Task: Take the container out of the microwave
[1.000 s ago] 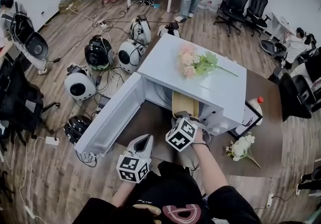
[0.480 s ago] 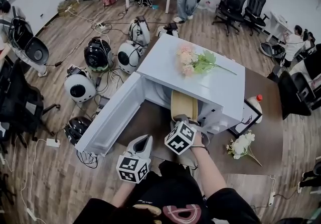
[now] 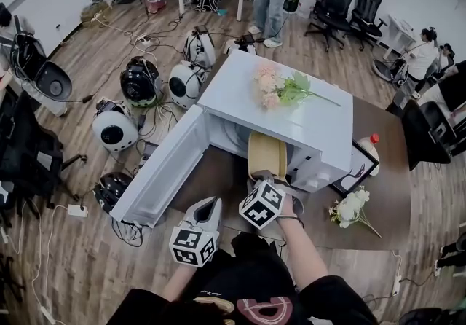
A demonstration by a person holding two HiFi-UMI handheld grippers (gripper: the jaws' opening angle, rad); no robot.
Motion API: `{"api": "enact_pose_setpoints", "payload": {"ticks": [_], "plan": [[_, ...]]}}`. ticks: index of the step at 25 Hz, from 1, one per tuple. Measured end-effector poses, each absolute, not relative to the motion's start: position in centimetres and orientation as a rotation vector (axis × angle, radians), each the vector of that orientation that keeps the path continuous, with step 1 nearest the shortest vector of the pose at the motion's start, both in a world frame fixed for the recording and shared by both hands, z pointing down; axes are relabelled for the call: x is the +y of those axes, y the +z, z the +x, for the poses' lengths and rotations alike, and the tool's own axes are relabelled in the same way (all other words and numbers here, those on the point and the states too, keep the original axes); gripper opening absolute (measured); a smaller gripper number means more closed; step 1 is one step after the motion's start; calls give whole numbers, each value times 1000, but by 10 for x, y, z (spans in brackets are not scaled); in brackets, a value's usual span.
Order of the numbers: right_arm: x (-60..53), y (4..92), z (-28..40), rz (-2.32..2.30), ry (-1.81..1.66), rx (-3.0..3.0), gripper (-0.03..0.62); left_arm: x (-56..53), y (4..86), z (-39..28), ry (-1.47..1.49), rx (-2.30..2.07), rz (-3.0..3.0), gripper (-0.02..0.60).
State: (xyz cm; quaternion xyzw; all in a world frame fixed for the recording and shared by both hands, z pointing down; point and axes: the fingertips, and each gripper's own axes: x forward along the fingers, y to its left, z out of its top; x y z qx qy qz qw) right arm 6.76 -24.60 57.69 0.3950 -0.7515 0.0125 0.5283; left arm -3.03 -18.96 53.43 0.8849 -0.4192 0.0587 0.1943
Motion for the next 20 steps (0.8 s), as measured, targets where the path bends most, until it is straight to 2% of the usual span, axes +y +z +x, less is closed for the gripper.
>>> {"api": "enact_pose_setpoints", "payload": {"ticks": [20], "plan": [[-200, 585, 63, 963, 85, -1798, 34, -179, 538, -34, 180, -1144, 2493, 9]]}}
